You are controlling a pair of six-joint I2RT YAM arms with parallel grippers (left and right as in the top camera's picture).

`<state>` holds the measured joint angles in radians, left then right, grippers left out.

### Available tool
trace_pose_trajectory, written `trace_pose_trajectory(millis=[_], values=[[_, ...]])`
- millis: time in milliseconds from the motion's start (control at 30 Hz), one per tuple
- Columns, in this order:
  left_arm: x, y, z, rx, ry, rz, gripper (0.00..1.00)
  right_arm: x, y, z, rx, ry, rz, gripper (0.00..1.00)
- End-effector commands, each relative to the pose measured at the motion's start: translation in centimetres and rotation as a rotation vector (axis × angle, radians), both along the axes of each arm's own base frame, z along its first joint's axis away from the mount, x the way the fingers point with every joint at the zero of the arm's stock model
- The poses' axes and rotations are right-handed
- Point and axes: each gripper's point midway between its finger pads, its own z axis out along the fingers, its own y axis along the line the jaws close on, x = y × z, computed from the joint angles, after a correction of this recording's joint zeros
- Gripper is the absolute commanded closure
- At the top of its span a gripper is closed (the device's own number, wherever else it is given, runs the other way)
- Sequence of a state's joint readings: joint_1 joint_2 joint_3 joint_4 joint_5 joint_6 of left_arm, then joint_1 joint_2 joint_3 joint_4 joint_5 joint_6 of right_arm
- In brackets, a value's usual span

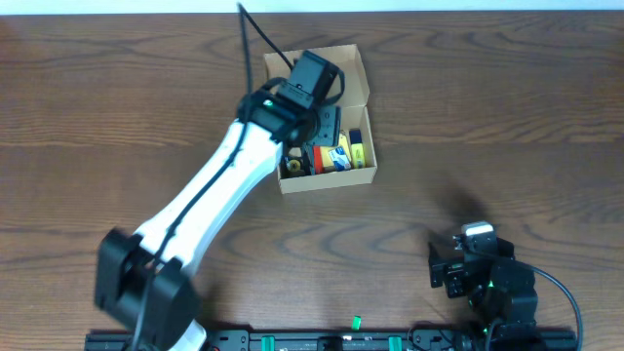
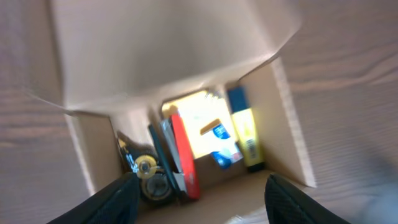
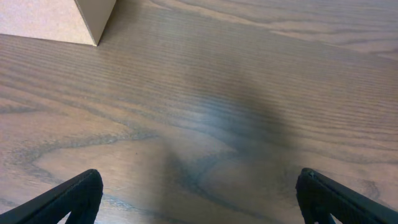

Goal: Pack container
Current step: 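Raise the left gripper out of the box and move it left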

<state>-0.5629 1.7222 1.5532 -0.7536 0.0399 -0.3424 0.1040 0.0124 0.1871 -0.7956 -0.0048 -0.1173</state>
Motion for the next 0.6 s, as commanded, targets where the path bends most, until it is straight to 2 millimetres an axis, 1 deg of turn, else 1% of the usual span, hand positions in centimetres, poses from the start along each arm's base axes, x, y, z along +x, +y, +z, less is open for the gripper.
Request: trace_pose_trajectory(millis=[0, 33, 100, 200, 233, 267, 367, 400, 567], values=[[-0.2, 0.9, 5.1, -0.046, -0.111, 0.017, 0.35, -0.1, 0.0, -0.5, -0.008, 0.008, 0.004, 0.01], [-0.5, 1.2, 6.2, -0.055, -0.133, 0.02, 0.36, -0.1, 0.0, -0.5, -0.008, 0.008, 0.004, 0.01], [-1.1, 1.9, 7.6, -0.058, -0.162, 0.031, 0.37, -0.1, 0.0, -0.5, -0.008, 0.008, 0.004, 0.01], [-2.6, 3.5, 9.9, -0.052, -0.199, 0.051, 0.32, -0.1, 0.0, -0.5, -0.008, 0.008, 0.004, 0.01], [-3.1, 4.1, 10.4, -0.043, -0.207, 0.06, 0.25, -0.1, 0.0, -0.5, -0.008, 0.008, 0.004, 0.01], [-3.6, 4.7, 10.8, -0.036, -0.215, 0.069, 0.2, -0.1, 0.0, -0.5, -0.008, 0.008, 0.004, 0.01], [-4.4, 5.5, 12.0, -0.035, -0.238, 0.08, 0.03, -0.1, 0.0, -0.5, -0.008, 0.008, 0.004, 0.01], [-4.7, 5.7, 12.3, -0.038, -0.243, 0.08, 0.05, -0.1, 0.0, -0.5, -0.008, 0.008, 0.004, 0.01], [-5.2, 5.9, 13.2, -0.054, -0.261, 0.079, 0.05, -0.1, 0.0, -0.5, -0.008, 0.008, 0.004, 0.01]])
